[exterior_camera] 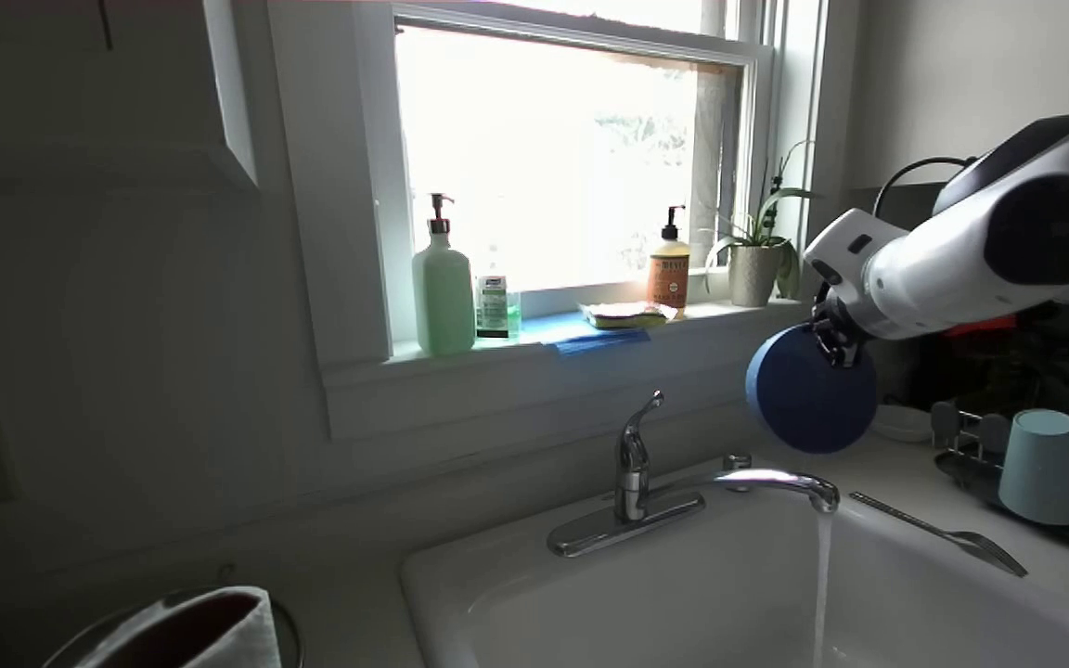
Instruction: Put the blue bowl under the running water, pour the water in the sink, put the blue bowl under the running water again, pour the water in the sink and then put the bowl back on the counter
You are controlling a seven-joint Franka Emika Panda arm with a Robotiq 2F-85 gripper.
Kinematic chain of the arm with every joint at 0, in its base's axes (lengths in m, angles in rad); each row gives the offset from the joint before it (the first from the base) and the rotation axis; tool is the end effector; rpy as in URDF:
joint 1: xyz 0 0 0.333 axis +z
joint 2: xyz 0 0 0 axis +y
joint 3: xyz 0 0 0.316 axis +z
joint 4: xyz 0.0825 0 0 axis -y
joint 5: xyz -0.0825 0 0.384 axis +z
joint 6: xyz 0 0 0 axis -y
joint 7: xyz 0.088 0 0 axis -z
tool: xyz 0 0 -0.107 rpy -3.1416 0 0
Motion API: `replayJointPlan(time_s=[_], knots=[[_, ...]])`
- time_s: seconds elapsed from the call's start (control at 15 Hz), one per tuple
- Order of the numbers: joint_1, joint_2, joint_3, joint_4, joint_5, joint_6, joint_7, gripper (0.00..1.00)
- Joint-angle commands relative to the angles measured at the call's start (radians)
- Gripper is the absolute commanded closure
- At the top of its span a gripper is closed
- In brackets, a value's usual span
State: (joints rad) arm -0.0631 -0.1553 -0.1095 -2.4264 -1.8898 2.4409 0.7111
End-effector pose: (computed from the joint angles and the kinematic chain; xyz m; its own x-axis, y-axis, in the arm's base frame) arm 0.4782 -0.0853 0.3842 0.7748 0.6313 0.0323 0.1970 -0.2898 0.9366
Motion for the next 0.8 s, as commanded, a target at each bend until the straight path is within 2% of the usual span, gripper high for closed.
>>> replayJointPlan(time_s=[0.0, 0.27, 0.73], knots=[[-0.004, 0.03, -0.023, 0.051, 0.203, 0.045, -0.118, 0.99], [-0.015, 0.082, -0.032, 0.127, 0.452, 0.026, -0.247, 0.99], [-0.057, 0.206, -0.05, 0.279, 0.972, -0.067, -0.6, 0.99]])
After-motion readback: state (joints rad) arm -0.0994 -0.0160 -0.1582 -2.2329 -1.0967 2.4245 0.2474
